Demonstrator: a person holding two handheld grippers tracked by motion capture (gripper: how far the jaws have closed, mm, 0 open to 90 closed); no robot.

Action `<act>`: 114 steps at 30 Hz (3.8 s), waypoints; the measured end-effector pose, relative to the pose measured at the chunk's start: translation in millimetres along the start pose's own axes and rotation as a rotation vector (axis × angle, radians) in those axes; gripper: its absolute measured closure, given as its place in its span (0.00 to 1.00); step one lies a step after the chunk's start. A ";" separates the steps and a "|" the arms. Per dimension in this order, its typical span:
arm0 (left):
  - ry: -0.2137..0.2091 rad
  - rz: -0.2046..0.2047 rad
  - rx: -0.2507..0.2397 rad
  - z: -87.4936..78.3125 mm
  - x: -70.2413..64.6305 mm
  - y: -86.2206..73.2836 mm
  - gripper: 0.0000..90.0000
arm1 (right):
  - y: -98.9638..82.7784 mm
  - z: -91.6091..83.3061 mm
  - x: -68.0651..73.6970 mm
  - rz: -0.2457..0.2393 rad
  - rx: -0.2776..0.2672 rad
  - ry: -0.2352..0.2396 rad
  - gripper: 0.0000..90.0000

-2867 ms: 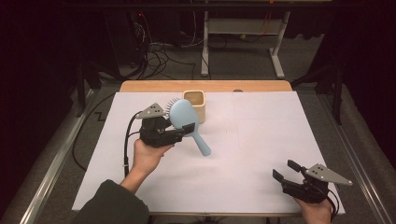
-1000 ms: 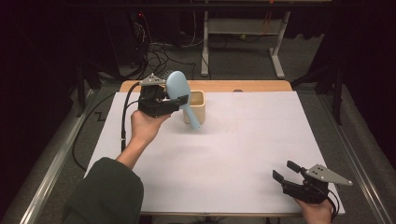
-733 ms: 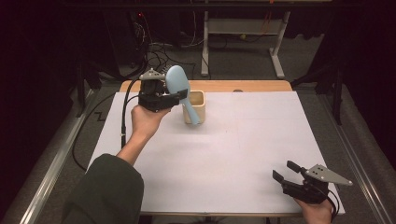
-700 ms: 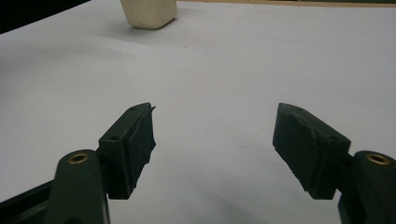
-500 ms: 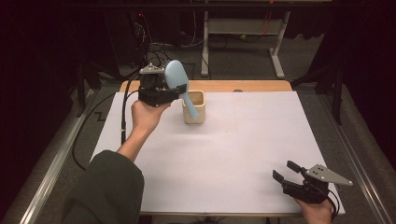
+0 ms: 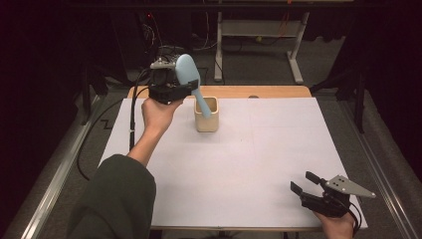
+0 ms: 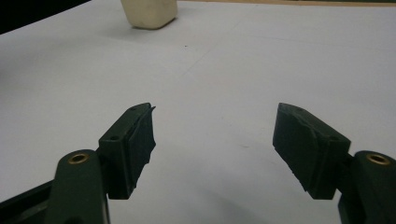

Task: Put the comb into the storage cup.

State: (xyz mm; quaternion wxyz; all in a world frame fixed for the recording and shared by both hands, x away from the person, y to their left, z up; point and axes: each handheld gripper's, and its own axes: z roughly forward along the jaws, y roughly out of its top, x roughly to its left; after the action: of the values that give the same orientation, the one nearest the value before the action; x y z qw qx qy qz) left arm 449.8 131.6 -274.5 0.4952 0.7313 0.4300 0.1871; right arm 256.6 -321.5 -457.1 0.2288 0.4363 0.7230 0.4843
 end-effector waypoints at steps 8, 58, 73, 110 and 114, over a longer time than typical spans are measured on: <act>0.022 -0.026 -0.002 8.2 3.3 7.1 0.57 | 0.0 -0.5 0.2 0.002 0.000 -0.002 0.33; 0.070 -0.061 0.087 56.2 10.3 -14.3 0.56 | -0.2 -0.2 0.0 0.014 -0.004 0.015 0.32; 0.063 -0.058 0.104 61.1 10.3 -20.3 0.56 | -0.1 -0.4 0.3 0.015 -0.007 0.013 0.32; 0.069 -0.041 0.138 78.6 3.7 -37.6 0.55 | -0.2 0.0 0.0 0.016 -0.006 0.015 0.32; 0.073 -0.032 0.150 81.8 1.4 -39.8 0.55 | -0.2 0.2 0.4 0.016 -0.003 0.015 0.32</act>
State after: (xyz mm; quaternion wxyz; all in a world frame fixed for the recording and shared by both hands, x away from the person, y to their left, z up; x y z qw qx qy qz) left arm 490.2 92.3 -345.9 0.4260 0.7521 0.4723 0.1729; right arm 256.5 -321.1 -457.3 0.2203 0.4381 0.7205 0.4904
